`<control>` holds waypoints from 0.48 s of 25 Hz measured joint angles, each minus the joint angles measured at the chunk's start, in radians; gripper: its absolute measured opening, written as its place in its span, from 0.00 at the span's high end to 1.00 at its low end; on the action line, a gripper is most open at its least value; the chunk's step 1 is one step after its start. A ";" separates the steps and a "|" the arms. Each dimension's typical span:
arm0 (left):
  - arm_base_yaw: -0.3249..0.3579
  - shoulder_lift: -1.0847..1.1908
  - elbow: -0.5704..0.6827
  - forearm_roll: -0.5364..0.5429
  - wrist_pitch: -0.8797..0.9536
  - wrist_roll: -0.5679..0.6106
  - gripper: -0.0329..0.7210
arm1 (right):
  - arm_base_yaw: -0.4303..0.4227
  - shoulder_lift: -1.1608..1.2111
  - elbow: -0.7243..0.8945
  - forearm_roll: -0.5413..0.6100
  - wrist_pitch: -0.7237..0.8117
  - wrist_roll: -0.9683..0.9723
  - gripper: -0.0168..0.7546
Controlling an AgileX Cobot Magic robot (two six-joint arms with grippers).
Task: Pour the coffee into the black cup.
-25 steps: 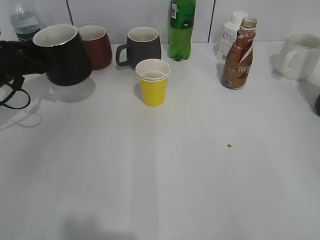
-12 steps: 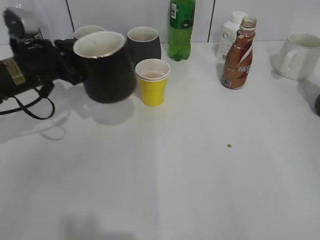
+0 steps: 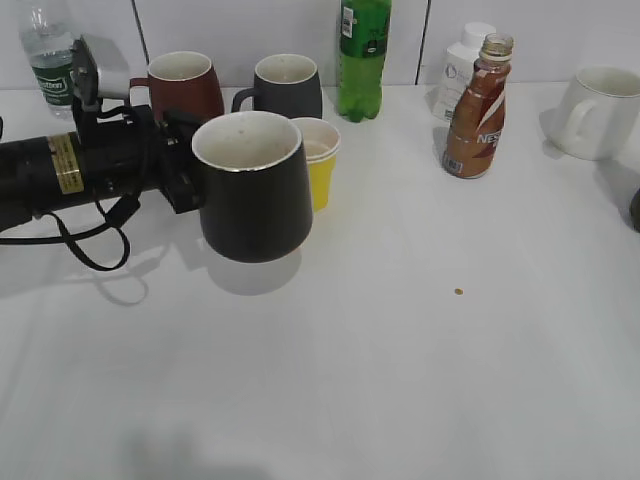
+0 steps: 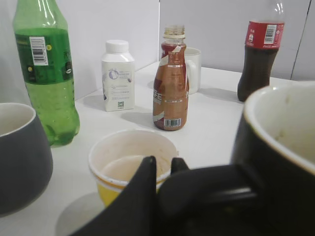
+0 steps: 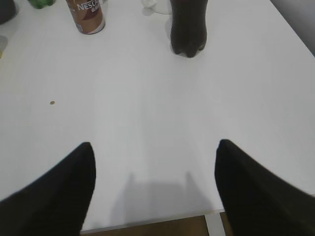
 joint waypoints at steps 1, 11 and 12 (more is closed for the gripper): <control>0.000 0.000 0.000 0.000 0.000 0.000 0.88 | 0.000 0.000 0.000 0.000 0.000 0.000 0.22; 0.000 0.000 0.000 0.000 -0.001 0.000 0.88 | 0.000 0.000 -0.008 0.000 -0.023 0.000 0.22; 0.000 0.000 0.000 0.000 -0.001 0.000 0.88 | 0.000 0.002 -0.013 0.000 -0.061 0.000 0.22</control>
